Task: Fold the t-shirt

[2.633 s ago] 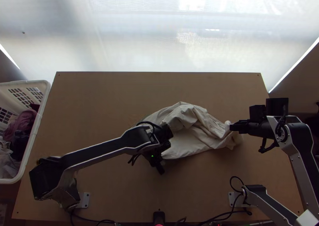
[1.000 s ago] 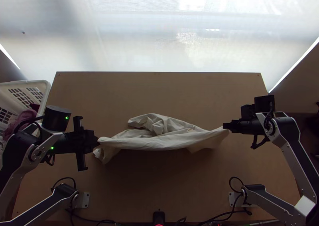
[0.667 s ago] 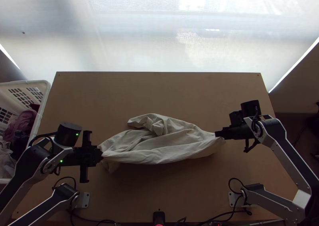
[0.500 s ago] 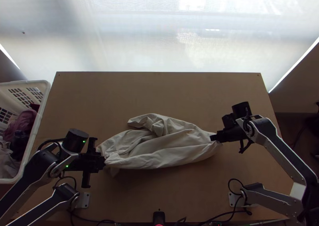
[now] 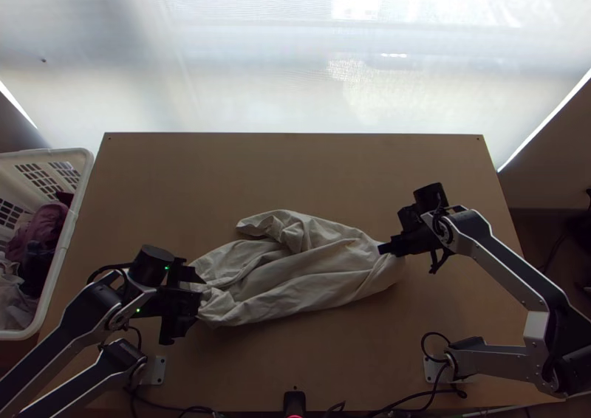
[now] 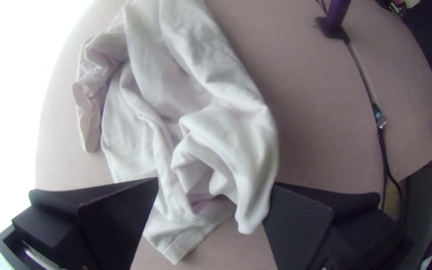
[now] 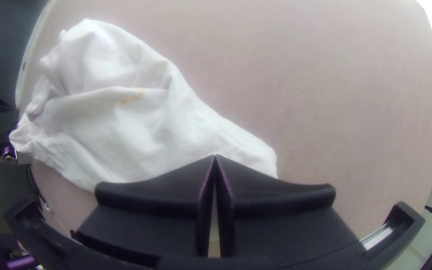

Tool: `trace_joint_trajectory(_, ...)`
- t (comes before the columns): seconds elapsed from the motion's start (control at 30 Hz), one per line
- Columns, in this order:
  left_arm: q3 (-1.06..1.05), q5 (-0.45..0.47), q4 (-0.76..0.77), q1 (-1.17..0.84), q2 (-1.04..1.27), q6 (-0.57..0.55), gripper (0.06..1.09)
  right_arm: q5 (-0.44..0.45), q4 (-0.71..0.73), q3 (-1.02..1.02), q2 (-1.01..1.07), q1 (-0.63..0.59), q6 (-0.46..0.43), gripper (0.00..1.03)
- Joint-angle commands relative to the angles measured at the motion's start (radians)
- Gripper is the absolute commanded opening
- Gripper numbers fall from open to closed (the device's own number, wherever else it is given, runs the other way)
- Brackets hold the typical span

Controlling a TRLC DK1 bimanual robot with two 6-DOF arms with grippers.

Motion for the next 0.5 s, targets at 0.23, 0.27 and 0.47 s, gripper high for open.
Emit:
trace_joint_trajectory(0.23, 0.199, 0.022, 0.082, 0.464, 0.149, 0.297, 1.04, 0.055, 0.059, 0.021, 0.022, -0.040, 0.005, 0.03)
trace_joint_trajectory(0.27, 0.228, 0.022, 0.082, 0.473, 0.161, 0.288, 1.04, 0.073, 0.060, 0.022, 0.021, -0.043, 0.005, 0.03)
trace_joint_trajectory(0.47, 0.337, 0.029, 0.086, 0.532, 0.164, 0.273, 1.04, 0.099, 0.073, 0.068, -0.008, -0.141, 0.014, 0.03)
